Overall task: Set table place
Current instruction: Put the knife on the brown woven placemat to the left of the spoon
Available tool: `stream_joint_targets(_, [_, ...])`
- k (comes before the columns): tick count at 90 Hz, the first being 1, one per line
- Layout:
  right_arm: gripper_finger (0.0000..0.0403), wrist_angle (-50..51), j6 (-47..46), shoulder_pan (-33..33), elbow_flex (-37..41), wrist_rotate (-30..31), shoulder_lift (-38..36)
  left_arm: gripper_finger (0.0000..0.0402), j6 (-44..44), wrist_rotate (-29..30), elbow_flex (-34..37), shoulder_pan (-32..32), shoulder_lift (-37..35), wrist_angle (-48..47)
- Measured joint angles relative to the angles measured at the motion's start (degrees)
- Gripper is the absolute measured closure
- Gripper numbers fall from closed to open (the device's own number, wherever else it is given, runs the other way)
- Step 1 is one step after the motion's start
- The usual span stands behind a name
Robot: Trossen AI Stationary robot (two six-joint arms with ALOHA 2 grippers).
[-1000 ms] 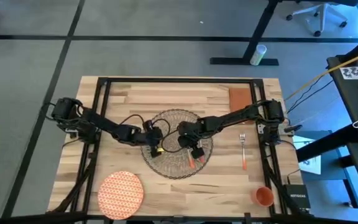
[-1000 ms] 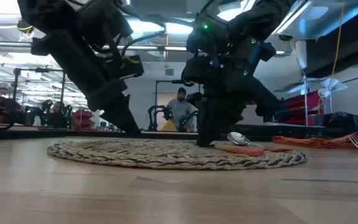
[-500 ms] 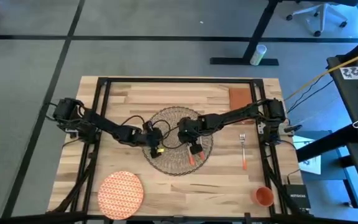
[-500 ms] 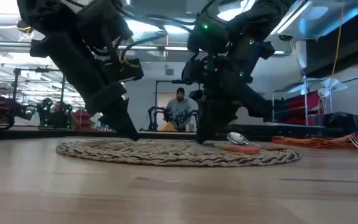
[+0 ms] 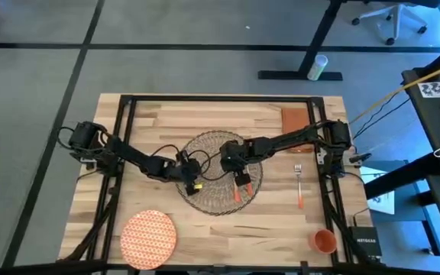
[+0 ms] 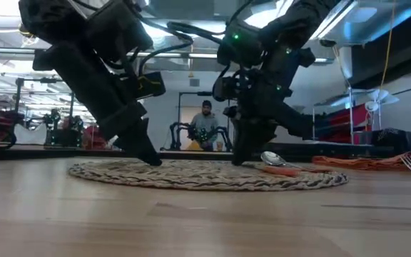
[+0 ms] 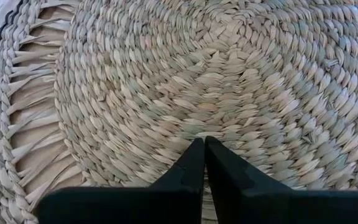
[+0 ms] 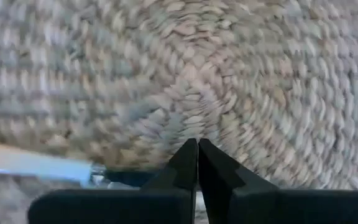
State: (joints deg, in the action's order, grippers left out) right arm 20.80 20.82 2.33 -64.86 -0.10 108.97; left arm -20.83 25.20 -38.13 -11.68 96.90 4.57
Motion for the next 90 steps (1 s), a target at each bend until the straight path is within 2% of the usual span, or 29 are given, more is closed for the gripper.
stream_joint_targets(23, [0.0403, 1.53, 0.24, -0.02, 0.04, 0.12, -1.29, 0.0402, -0.21, -0.18, 0.06, 0.00, 0.07, -0.09])
stream_joint_targets(52, [0.0403, 4.40, 1.97, -4.74, 0.00, -11.61, -2.57, 0.0402, -0.23, -0.81, 0.13, -0.03, 0.11, 0.78])
stream_joint_targets(70, [0.0403, 2.86, 1.95, -7.23, 0.04, -12.17, -0.98, 0.0402, -0.31, -0.82, 0.15, -0.03, 0.13, 0.98])
stream_joint_targets(90, [0.0403, 3.93, 1.27, -7.23, 0.02, -12.59, -0.99, 0.0402, -0.60, -0.69, 0.13, -0.03, 0.13, 0.85])
